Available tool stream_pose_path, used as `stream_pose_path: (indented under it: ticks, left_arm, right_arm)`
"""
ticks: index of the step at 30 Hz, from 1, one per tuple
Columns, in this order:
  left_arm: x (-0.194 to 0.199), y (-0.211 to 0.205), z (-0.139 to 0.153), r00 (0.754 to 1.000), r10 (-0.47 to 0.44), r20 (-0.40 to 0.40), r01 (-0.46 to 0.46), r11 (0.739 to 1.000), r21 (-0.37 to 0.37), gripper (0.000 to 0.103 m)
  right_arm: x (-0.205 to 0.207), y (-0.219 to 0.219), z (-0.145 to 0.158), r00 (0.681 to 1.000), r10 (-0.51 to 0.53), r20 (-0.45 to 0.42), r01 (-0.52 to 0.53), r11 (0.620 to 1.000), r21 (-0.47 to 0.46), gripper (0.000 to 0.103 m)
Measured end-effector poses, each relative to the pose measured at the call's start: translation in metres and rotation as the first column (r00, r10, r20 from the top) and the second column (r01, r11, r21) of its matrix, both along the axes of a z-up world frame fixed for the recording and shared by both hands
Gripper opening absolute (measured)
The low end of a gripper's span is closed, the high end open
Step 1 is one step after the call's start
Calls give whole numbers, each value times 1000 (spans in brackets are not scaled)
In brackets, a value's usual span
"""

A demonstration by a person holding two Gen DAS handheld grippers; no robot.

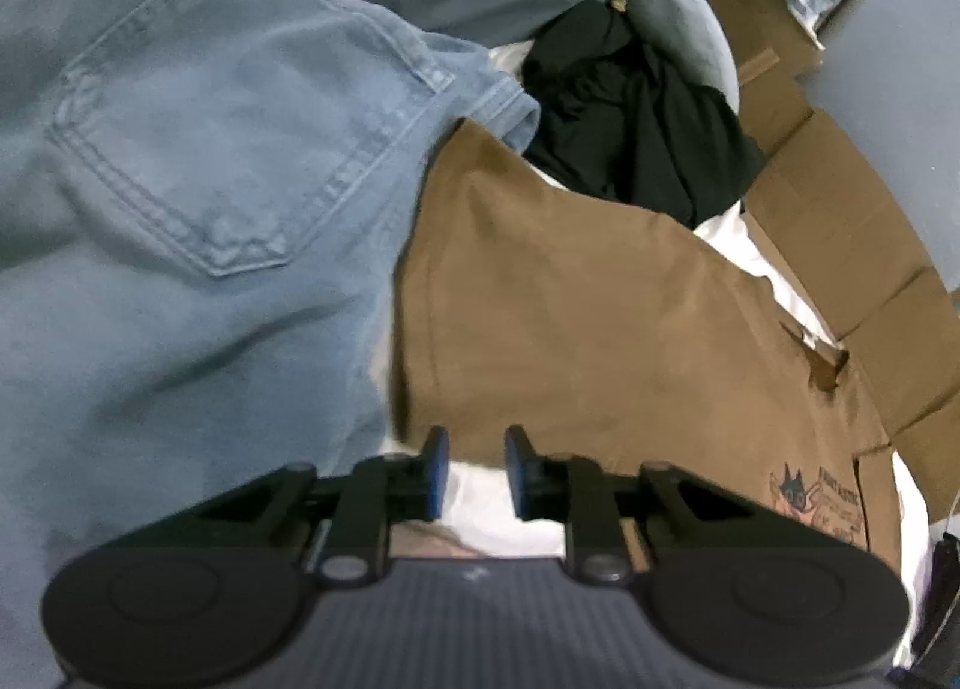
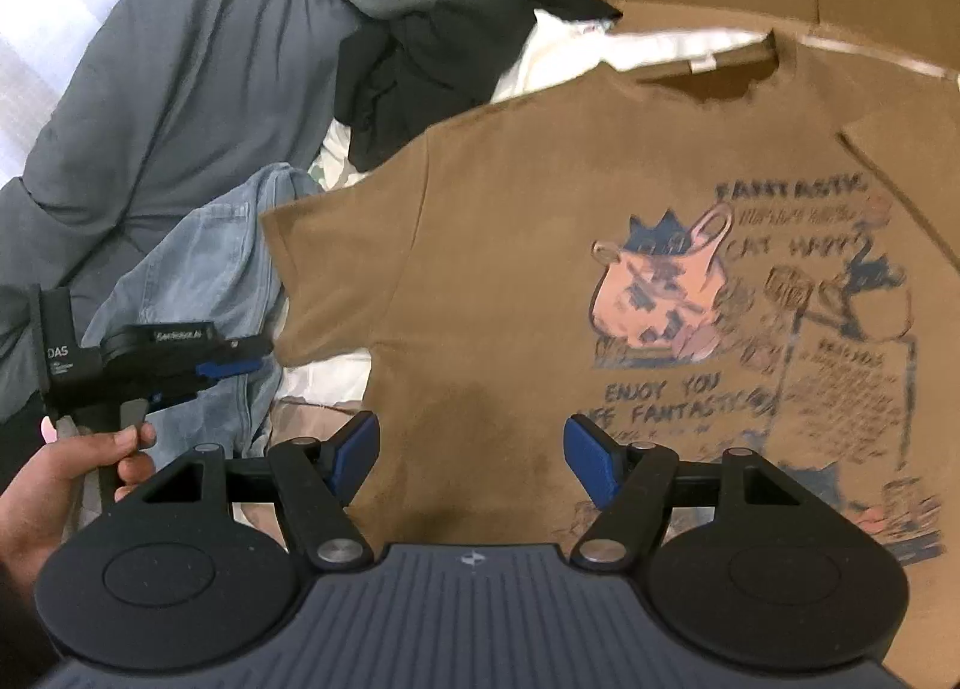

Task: Fold clothes
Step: 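Move both open grippers over to the unfolded side edge by the jeans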

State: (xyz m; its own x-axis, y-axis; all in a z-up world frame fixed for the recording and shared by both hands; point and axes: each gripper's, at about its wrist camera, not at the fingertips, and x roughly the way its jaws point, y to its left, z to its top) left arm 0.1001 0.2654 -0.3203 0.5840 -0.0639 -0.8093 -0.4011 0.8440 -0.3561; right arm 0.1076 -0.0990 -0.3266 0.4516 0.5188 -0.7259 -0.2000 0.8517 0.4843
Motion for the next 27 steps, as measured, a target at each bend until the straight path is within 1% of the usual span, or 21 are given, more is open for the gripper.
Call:
stream_pose_path:
  ticks: [1,4,7,10,13,14,15,16,17,20,23,27]
  left_arm:
    - [2,-3,-1,1000,1,8,-1,1000,8,21]
    - [6,-9,-9,998,55,-1,-55,998,-2,21]
    - [10,-13,-13,994,113,-3,-113,994,-7,22]
    - [9,-14,-25,986,164,-18,-165,986,-34,24]
    - [3,-13,-32,979,204,-4,-204,979,-16,24]
    - [2,-12,-33,976,218,2,-218,976,-24,25]
    - [-1,-10,-35,972,236,11,-236,971,-46,27]
    - [-3,-7,-37,968,251,13,-249,966,-65,31]
    - [-6,-5,-38,964,264,15,-262,962,-82,32]
    - [-12,-3,-38,961,272,40,-267,958,-102,34]
    - [-16,-4,-38,962,272,38,-267,958,-104,36]
    - [-19,-8,-38,972,228,59,-223,972,-79,37]
  right_arm:
    - [0,2,-4,1000,4,-2,-4,1000,1,69]
    - [3,12,-10,999,33,13,-33,999,-7,64]
    - [9,18,-14,998,59,12,-59,998,-18,63]
    - [13,21,-20,998,56,1,-56,998,2,63]
    - [15,23,-26,999,49,-19,-49,999,4,63]
    - [15,23,-28,999,46,-27,-46,999,8,63]
    - [14,24,-29,999,43,-34,-42,999,13,63]
    - [14,24,-30,998,42,-41,-41,999,15,63]
    - [13,25,-31,998,44,-46,-43,999,14,63]
    - [11,27,-33,997,52,-55,-51,999,11,63]
    - [11,30,-34,997,55,-58,-55,998,7,63]
    - [12,30,-33,997,48,-57,-48,999,8,63]
